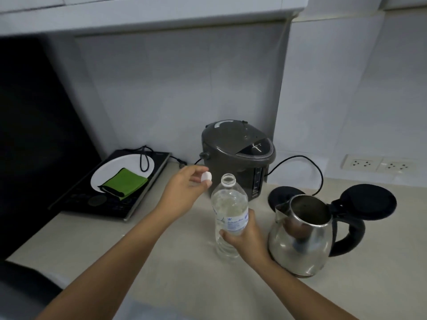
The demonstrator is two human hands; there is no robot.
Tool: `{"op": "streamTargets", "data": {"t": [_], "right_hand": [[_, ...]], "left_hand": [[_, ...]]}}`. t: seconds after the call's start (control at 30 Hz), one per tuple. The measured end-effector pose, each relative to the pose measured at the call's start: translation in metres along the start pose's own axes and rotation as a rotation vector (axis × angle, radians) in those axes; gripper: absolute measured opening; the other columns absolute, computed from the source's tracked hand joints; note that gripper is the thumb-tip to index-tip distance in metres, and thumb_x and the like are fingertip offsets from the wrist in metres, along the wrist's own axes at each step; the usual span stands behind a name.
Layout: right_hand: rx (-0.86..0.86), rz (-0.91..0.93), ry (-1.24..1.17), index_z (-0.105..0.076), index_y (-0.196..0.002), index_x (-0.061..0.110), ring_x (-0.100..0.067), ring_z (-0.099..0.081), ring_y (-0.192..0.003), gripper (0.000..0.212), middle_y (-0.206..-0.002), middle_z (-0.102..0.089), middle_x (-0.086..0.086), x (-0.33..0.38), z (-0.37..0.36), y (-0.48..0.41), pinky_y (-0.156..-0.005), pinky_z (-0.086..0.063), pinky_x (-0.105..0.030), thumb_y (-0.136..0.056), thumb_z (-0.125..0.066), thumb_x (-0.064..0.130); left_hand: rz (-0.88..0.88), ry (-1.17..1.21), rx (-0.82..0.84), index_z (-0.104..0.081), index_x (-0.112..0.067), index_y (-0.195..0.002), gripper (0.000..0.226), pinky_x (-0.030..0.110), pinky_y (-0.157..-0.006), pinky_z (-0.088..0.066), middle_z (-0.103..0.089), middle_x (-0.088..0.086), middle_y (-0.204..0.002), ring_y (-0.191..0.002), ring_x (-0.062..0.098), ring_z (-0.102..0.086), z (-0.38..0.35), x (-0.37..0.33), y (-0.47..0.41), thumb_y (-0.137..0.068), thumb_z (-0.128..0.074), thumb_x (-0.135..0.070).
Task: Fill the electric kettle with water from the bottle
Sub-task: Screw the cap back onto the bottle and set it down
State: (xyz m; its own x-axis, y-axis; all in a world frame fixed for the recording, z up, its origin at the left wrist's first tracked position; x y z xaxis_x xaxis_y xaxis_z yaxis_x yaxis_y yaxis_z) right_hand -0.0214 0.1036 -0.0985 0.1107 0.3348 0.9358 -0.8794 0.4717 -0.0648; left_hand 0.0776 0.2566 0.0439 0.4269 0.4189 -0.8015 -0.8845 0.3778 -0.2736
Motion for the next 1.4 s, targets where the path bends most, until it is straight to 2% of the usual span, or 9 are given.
{"op": "streamTargets", "data": {"t": [0.17,0.4,0.53,0.73,0.83,1.0,1.2,1.33,1.4], "right_hand": [[0.029,-0.005,-0.033,-0.041,-0.113,0.029,0.01,-0.062,-0.091,0.069,-0.103,-0.062,0.015,-0.004,-0.001,-0.002,-0.07,-0.049,-0.01,-0.065,-0.089,0.021],[0.09,-0.024,-0.064,-0.036,-0.121,0.033,0.005,-0.06,-0.101,0.083,-0.112,-0.059,0.014,-0.003,0.0,0.0,-0.081,-0.049,-0.014,-0.06,-0.092,0.026],[0.079,0.022,-0.096,-0.033,-0.131,0.036,0.005,-0.056,-0.111,0.096,-0.121,-0.055,0.019,0.002,0.001,0.003,-0.091,-0.05,-0.019,-0.057,-0.094,0.031],[0.018,0.046,-0.07,-0.035,-0.128,0.039,0.0,-0.061,-0.107,0.085,-0.118,-0.059,0.018,0.002,0.002,0.004,-0.089,-0.055,-0.028,-0.062,-0.089,0.033],[0.02,0.049,-0.036,-0.036,-0.128,0.039,-0.002,-0.062,-0.105,0.084,-0.118,-0.06,0.017,-0.001,0.003,0.005,-0.088,-0.056,-0.031,-0.062,-0.088,0.037],[0.014,0.04,-0.002,-0.036,-0.127,0.04,-0.004,-0.063,-0.104,0.083,-0.117,-0.061,0.016,-0.002,0.004,0.004,-0.088,-0.056,-0.036,-0.061,-0.086,0.041],[0.024,0.04,0.022,-0.033,-0.124,0.046,-0.002,-0.062,-0.103,0.081,-0.116,-0.061,0.019,0.0,0.006,0.006,-0.087,-0.056,-0.031,-0.063,-0.086,0.042],[0.028,0.025,0.036,-0.034,-0.121,0.047,-0.001,-0.063,-0.101,0.078,-0.113,-0.061,0.02,0.0,0.006,0.006,-0.086,-0.056,-0.032,-0.062,-0.085,0.043],[0.028,0.02,0.037,-0.035,-0.122,0.045,-0.002,-0.063,-0.101,0.078,-0.112,-0.062,0.019,0.0,0.007,0.006,-0.086,-0.056,-0.032,-0.062,-0.084,0.045]], "left_hand": [[-0.073,0.073,0.078,-0.07,-0.031,-0.108,0.023,0.007,-0.077,-0.047,-0.067,-0.016,-0.097,-0.086,-0.01,-0.061,-0.008,-0.036,-0.004,-0.086,-0.075,-0.025],[-0.155,-0.116,0.293,-0.075,-0.024,-0.113,0.029,0.02,-0.088,-0.05,-0.064,-0.011,-0.101,-0.094,0.004,-0.064,-0.024,-0.055,-0.011,-0.084,-0.078,-0.025],[-0.131,-0.163,0.28,-0.074,-0.024,-0.11,0.028,0.019,-0.082,-0.048,-0.064,-0.004,-0.103,-0.092,0.006,-0.062,-0.023,-0.056,-0.015,-0.083,-0.078,-0.027],[-0.079,-0.107,0.201,-0.069,-0.029,-0.101,0.029,0.003,-0.067,-0.044,-0.063,-0.008,-0.101,-0.084,0.0,-0.06,-0.027,-0.048,-0.01,-0.076,-0.084,-0.03],[-0.072,-0.079,0.211,-0.07,-0.029,-0.1,0.028,0.009,-0.071,-0.046,-0.064,-0.008,-0.099,-0.085,0.003,-0.062,-0.027,-0.047,-0.009,-0.076,-0.084,-0.029],[-0.065,-0.087,0.34,-0.075,-0.019,-0.111,0.032,0.029,-0.092,-0.053,-0.069,-0.002,-0.105,-0.098,0.012,-0.067,-0.022,-0.054,-0.014,-0.08,-0.082,-0.022],[-0.048,-0.187,0.406,-0.074,-0.021,-0.105,0.028,0.002,-0.067,-0.045,-0.068,-0.012,-0.09,-0.077,-0.002,-0.061,-0.02,-0.064,-0.017,-0.079,-0.083,-0.023],[0.033,-0.205,0.413,-0.07,-0.02,-0.096,0.03,0.022,-0.077,-0.05,-0.071,-0.006,-0.09,-0.08,0.006,-0.065,-0.021,-0.064,-0.022,-0.073,-0.087,-0.03],[0.047,-0.259,0.376,-0.067,-0.02,-0.091,0.035,0.028,-0.075,-0.048,-0.069,-0.005,-0.088,-0.08,0.01,-0.062,-0.023,-0.064,-0.022,-0.071,-0.087,-0.038]]}}
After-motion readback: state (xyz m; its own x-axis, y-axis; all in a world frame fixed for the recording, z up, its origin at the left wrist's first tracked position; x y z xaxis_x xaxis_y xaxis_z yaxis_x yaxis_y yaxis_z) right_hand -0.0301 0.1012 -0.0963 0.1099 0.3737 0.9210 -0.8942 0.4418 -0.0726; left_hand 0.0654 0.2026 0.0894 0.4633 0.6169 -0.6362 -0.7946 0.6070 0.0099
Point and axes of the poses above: each hand's wrist, its own y-axis away from the middle knuckle, its own z-axis out of the back of the hand, x = y × z, the point moved 5 cm from there along -y, towards the middle knuckle
